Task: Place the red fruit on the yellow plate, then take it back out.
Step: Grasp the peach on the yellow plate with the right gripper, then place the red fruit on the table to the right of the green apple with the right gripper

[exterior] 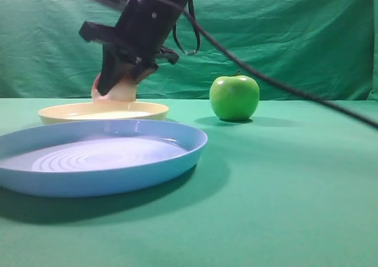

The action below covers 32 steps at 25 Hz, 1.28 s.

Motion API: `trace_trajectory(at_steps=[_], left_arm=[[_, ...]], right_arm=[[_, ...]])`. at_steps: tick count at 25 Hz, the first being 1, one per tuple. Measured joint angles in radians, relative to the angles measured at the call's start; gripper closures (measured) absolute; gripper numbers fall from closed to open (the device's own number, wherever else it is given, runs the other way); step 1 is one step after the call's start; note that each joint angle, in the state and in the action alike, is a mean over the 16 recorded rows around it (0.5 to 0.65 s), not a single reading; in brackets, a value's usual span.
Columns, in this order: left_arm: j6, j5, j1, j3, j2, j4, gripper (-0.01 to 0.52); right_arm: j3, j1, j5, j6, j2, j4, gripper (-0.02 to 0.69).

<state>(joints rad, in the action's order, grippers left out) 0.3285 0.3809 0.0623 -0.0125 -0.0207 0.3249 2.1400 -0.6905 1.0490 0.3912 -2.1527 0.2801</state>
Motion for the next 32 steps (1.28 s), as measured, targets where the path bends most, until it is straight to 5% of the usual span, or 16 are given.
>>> trace_trajectory(at_steps=[14, 32], left_arm=[[0.001, 0.000, 0.000, 0.000, 0.000, 0.000, 0.514], [0.002, 0.000, 0.000, 0.000, 0.000, 0.000, 0.514]], right_arm=[[-0.288, 0.099, 0.145, -0.219, 0.393, -0.204, 0.478], [-1.346, 0.271, -0.469, -0.296, 0.748, -0.173, 0.478]])
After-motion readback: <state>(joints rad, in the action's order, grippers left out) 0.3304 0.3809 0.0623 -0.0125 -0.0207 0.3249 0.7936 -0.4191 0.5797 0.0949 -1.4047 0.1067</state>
